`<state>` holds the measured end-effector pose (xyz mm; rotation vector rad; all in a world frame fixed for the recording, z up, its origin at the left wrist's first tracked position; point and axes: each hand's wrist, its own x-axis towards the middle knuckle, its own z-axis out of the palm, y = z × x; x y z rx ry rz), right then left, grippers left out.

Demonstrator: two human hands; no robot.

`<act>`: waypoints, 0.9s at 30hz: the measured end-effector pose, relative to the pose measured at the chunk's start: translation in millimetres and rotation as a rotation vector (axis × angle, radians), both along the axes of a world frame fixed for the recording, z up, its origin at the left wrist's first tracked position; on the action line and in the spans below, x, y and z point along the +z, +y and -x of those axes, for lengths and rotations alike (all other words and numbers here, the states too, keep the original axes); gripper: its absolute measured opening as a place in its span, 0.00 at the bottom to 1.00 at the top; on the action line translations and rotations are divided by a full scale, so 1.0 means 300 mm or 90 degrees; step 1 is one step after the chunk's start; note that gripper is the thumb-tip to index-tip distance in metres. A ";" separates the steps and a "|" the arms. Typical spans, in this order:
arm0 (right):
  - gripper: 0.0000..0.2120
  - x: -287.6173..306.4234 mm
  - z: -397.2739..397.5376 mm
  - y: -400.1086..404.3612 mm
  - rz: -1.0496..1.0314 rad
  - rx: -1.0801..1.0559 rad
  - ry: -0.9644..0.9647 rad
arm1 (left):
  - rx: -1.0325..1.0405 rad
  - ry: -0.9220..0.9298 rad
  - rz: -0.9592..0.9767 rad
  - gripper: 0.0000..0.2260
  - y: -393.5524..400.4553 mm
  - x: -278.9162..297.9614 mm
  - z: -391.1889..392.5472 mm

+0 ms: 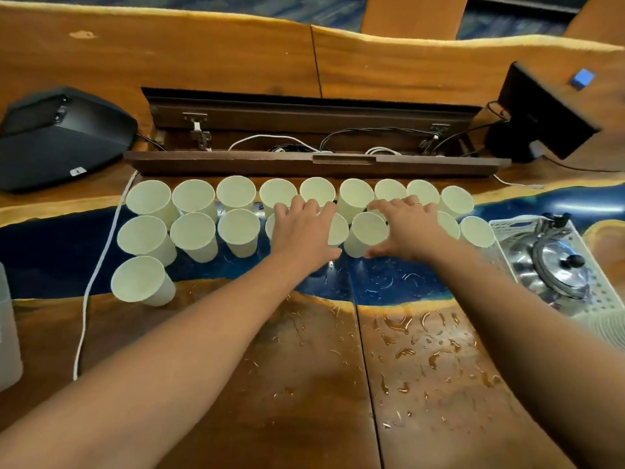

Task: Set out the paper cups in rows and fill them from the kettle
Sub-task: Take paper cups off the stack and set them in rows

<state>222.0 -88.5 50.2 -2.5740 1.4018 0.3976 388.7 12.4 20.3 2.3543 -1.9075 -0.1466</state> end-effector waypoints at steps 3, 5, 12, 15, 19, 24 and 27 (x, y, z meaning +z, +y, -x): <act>0.43 -0.026 0.014 -0.008 0.016 0.013 -0.009 | 0.037 -0.012 -0.018 0.34 -0.028 -0.013 0.017; 0.42 -0.041 0.020 -0.017 0.012 0.016 -0.019 | 0.058 -0.022 -0.019 0.34 -0.038 -0.023 0.025; 0.37 -0.058 0.039 -0.061 0.012 0.019 -0.038 | 0.109 -0.037 -0.010 0.32 -0.067 -0.045 0.065; 0.36 -0.066 0.037 -0.076 0.012 0.024 -0.047 | 0.125 -0.036 -0.017 0.32 -0.074 -0.042 0.068; 0.37 -0.073 0.034 -0.087 0.008 0.031 -0.058 | 0.144 -0.040 -0.035 0.32 -0.075 -0.035 0.054; 0.36 -0.073 0.025 -0.086 -0.002 0.016 -0.093 | 0.152 -0.032 -0.049 0.32 -0.076 -0.029 0.038; 0.36 -0.077 0.030 -0.079 -0.009 0.008 -0.113 | 0.146 -0.031 -0.053 0.32 -0.075 -0.031 0.034</act>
